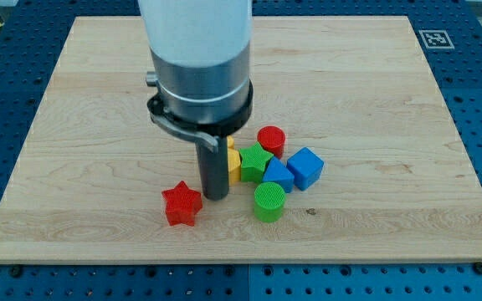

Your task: Slide the red star along with the green star and the red circle up and right a bit

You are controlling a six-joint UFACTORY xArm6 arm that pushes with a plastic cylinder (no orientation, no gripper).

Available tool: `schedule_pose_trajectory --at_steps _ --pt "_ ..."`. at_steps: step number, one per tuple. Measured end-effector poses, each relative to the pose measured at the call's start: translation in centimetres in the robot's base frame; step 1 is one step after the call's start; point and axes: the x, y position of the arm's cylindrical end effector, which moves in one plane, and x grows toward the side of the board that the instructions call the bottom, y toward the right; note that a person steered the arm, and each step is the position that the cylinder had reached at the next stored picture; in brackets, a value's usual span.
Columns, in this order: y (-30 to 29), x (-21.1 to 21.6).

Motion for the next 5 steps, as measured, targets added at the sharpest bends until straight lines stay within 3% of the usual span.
schedule_pose_trajectory --at_steps 3,5 --pt "-2.8 -7.8" --pt "-9.6 -5.4"
